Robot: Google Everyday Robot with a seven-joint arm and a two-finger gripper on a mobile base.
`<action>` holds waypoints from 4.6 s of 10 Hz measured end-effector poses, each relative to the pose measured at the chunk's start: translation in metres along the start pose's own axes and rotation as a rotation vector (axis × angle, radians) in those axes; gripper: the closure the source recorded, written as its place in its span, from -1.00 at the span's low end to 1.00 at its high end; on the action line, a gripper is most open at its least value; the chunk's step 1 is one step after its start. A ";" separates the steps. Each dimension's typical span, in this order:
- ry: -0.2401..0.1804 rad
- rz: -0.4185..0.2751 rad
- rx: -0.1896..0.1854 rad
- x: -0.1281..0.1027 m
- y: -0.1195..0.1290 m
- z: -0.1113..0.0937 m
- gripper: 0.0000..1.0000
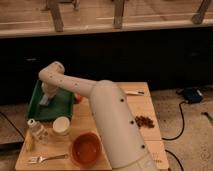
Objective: Wipe tray with sponge
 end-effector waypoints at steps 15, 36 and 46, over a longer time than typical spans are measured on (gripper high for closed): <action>0.134 0.150 -0.005 0.059 0.097 -0.067 0.97; 0.049 0.100 0.003 0.055 0.081 -0.058 0.97; 0.030 0.067 0.012 0.056 0.056 -0.054 0.97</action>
